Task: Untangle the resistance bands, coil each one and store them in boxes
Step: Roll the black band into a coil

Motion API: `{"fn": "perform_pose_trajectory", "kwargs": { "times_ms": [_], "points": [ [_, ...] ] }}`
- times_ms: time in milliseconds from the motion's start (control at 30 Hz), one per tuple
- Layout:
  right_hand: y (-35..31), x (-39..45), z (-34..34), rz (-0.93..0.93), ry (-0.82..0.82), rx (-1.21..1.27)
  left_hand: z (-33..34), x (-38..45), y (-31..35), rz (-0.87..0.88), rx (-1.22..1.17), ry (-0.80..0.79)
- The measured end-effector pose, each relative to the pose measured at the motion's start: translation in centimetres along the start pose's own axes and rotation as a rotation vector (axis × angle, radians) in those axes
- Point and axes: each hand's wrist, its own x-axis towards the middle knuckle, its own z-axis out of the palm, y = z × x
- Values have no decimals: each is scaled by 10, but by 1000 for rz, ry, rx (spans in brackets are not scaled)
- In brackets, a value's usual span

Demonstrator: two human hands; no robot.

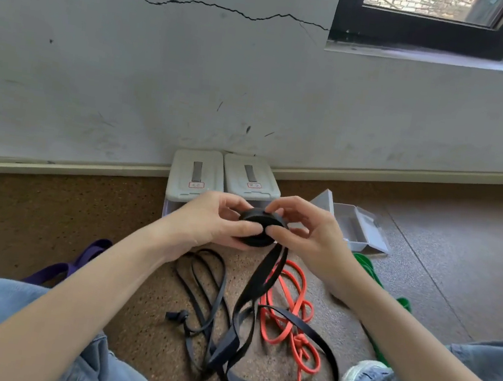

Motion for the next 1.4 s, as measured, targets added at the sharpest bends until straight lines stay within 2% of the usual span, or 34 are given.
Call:
{"fn": "perform_pose_trajectory", "kwargs": {
  "times_ms": [133, 167, 267, 367, 433, 500, 567, 667, 767, 833, 933, 1000, 1133, 1200, 1267, 1333, 1400],
  "points": [
    [2, -1, -1, 101, 29, 414, -5, -3, 6, 42, -206, 10],
    [3, 0, 0, 112, 50, 450, -6, -2, 8, 66, -259, 39],
    [3, 1, 5, 118, 108, 386, -1, 2, 8, 95, -348, 145],
    [4, 0, 7, 117, 145, 291, 8, 4, 1, 78, -394, 176],
    [5, -1, 2, 99, 146, 198, 7, 4, -2, 47, -260, 155],
    [5, -1, -2, 45, 110, 87, 1, 4, -5, 28, 138, 139],
    [2, 0, -3, -16, 41, -24, 0, 3, -8, 32, 300, 86],
    [-1, 1, -2, -50, 14, -3, 5, 1, -9, 54, 203, 60],
    [-1, 0, -4, 14, 161, 237, 3, 2, -5, 68, -40, 112],
    [0, 0, -3, 41, 209, 305, 4, 4, -5, 59, -248, 91],
    [3, -1, 1, 43, 166, 295, 11, 5, -10, 40, -409, 93],
    [5, -1, 0, 54, 144, 240, 12, 7, -14, 28, -357, 96],
    [5, 0, -6, -16, 38, -59, 0, 7, -10, 57, 72, 105],
    [4, 0, -6, -34, 20, -89, -2, 5, -6, 102, 173, 70],
    [5, 0, -5, -24, 29, -32, 1, 3, -3, 167, 253, 99],
    [6, 0, -7, 39, 78, 131, 1, 2, 1, 245, 284, 165],
    [6, 0, -9, 119, 122, 293, -5, 1, 5, 268, 177, 231]
  ]
}}
